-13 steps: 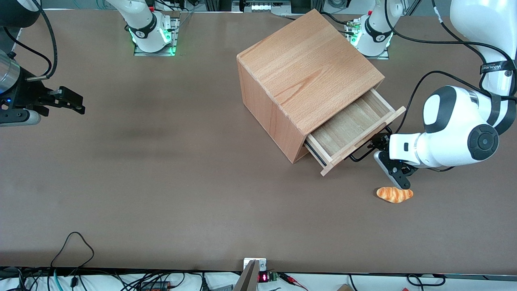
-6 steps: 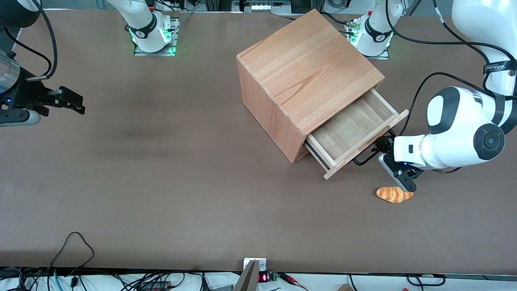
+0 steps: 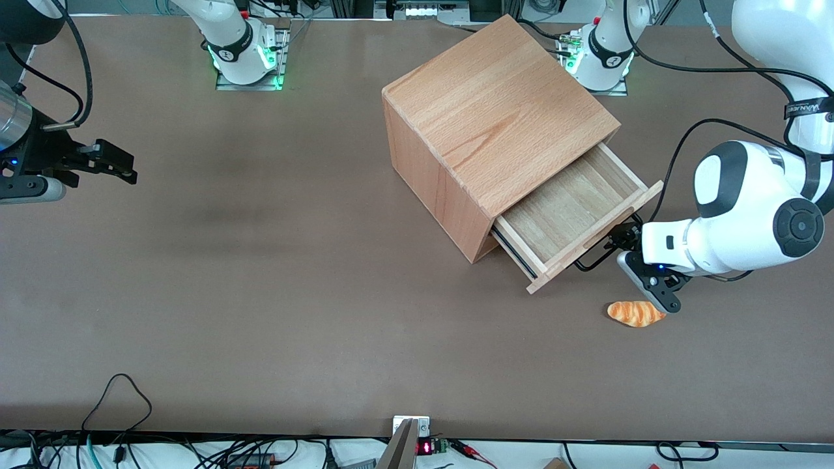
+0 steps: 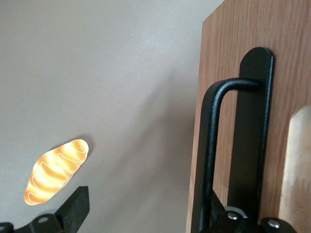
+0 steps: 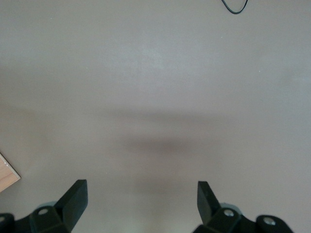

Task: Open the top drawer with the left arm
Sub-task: 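Keep pulling the drawer further out with the left gripper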

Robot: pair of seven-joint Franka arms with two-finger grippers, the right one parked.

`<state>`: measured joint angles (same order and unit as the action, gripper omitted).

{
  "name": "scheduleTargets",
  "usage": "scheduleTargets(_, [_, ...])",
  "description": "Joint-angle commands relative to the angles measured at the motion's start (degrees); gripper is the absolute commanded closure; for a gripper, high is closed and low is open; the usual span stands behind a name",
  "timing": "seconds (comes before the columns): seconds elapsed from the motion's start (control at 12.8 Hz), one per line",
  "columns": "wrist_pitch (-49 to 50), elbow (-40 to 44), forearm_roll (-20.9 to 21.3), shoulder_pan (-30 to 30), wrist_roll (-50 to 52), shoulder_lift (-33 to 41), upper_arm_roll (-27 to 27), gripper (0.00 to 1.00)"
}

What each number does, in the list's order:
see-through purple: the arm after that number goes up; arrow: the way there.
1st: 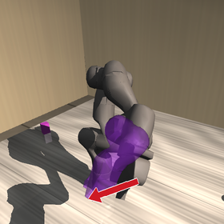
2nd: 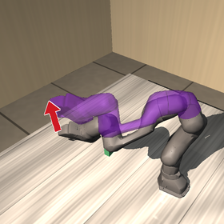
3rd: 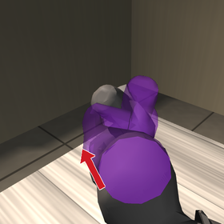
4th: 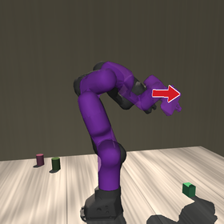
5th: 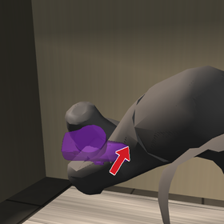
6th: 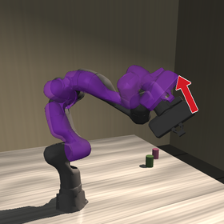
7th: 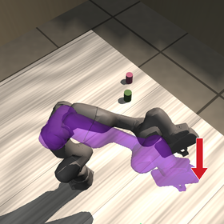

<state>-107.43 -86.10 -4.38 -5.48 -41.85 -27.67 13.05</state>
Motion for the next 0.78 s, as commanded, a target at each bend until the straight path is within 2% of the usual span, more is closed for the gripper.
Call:
scheduleTargets(0.0, [0.03,1.46,1.48,0.12,-0.6,-1.59,-1.01,0.0])
scheduleTargets(0.7, [0.03,4.18,1.57,0.12,-0.51,-3.18,-2.16,0.0])
